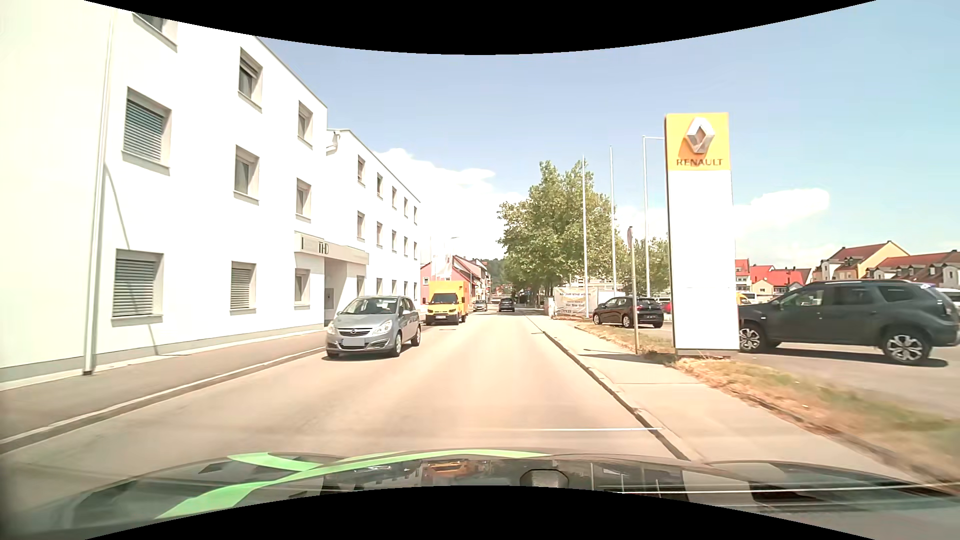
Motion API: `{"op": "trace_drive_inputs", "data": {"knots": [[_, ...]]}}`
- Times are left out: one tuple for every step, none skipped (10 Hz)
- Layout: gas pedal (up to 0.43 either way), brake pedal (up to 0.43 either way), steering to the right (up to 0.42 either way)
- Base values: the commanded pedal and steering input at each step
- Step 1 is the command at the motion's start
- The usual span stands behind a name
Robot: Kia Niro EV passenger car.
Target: Follow the waypoints while adhering to traffic rules and regulations
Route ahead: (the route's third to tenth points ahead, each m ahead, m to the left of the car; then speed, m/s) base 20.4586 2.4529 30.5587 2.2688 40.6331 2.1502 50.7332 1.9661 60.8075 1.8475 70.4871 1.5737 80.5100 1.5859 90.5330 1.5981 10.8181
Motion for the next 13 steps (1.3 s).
{"op": "trace_drive_inputs", "data": {"knots": [[0.169, 0.0, -0.004], [0.169, 0.0, -0.004], [0.169, 0.0, -0.004], [0.169, 0.0, -0.004], [0.169, 0.0, -0.004], [0.169, 0.0, -0.003], [0.169, 0.0, -0.003], [0.157, 0.0, -0.003], [0.157, 0.0, -0.003], [0.15, 0.0, -0.003], [0.118, 0.0, -0.003], [0.11, 0.0, -0.003], [0.118, 0.0, -0.003]]}}
